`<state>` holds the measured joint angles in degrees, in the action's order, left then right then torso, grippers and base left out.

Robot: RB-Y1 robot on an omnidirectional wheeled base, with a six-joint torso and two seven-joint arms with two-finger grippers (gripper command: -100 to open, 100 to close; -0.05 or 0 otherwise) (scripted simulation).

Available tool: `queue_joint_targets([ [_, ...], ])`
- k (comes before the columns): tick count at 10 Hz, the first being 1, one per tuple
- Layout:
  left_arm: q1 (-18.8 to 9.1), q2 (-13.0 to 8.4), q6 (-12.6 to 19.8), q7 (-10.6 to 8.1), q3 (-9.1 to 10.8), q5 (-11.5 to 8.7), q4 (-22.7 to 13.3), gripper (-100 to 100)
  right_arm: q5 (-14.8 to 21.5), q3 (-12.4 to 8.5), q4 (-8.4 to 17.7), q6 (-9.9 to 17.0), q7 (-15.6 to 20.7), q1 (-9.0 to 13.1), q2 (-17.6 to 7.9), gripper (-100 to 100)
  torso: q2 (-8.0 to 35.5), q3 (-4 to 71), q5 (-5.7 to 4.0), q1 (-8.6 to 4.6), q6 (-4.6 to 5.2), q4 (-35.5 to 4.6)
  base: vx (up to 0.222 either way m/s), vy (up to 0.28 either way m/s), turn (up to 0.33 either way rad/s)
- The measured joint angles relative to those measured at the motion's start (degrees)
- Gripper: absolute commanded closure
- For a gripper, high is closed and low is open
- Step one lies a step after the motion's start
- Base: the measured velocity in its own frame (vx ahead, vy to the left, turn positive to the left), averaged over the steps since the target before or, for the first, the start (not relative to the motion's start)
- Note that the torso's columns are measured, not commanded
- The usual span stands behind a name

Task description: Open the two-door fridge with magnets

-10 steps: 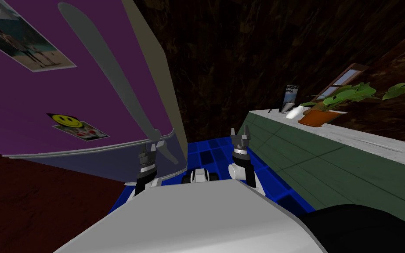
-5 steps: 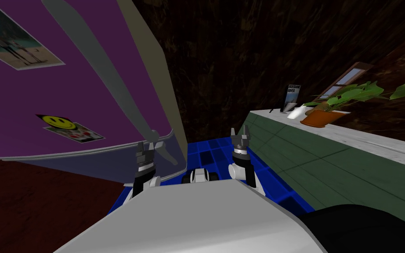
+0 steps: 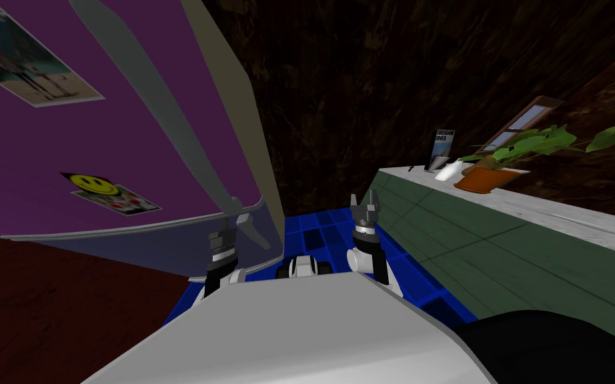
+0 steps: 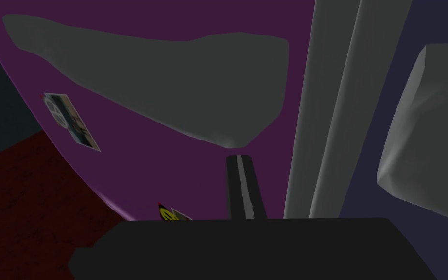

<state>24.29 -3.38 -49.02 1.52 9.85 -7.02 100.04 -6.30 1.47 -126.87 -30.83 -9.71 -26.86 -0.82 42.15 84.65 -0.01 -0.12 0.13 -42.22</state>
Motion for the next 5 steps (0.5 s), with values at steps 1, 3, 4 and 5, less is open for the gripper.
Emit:
queue_joint_targets([
  [1,0.0,0.02,-0.21,0.02,-0.05,0.03,-0.12,-100,0.0,0.0,0.0,0.0,0.0,-0.01,0.0,0,-0.04,0.03,-0.02,0.03,-0.09,-0.01,-0.012,-0.007,0.001],
  [3,0.07,-2.21,0.14,0.03,-0.02,0.08,0.17,-100,0.0,0.0,0.0,0.0,0.0,-0.01,0.0,0,0.08,-0.03,-0.05,0.03,-0.1,-0.08,-0.011,-0.024,-0.016],
  [4,0.14,-2.65,0.86,0.04,-0.04,0.25,0.85,-100,0.0,0.0,0.0,0.0,0.0,-0.01,0.0,0,0.16,-0.09,-0.05,-0.05,-0.1,-0.08,-0.016,-0.053,-0.024],
  [5,0.27,-2.87,1.77,-0.03,-0.03,0.38,1.55,-100,0.0,0.01,0.0,0.0,0.0,-0.01,0.01,0,0.18,-0.11,-0.03,-0.02,-0.12,-0.08,-0.027,-0.053,-0.016],
])
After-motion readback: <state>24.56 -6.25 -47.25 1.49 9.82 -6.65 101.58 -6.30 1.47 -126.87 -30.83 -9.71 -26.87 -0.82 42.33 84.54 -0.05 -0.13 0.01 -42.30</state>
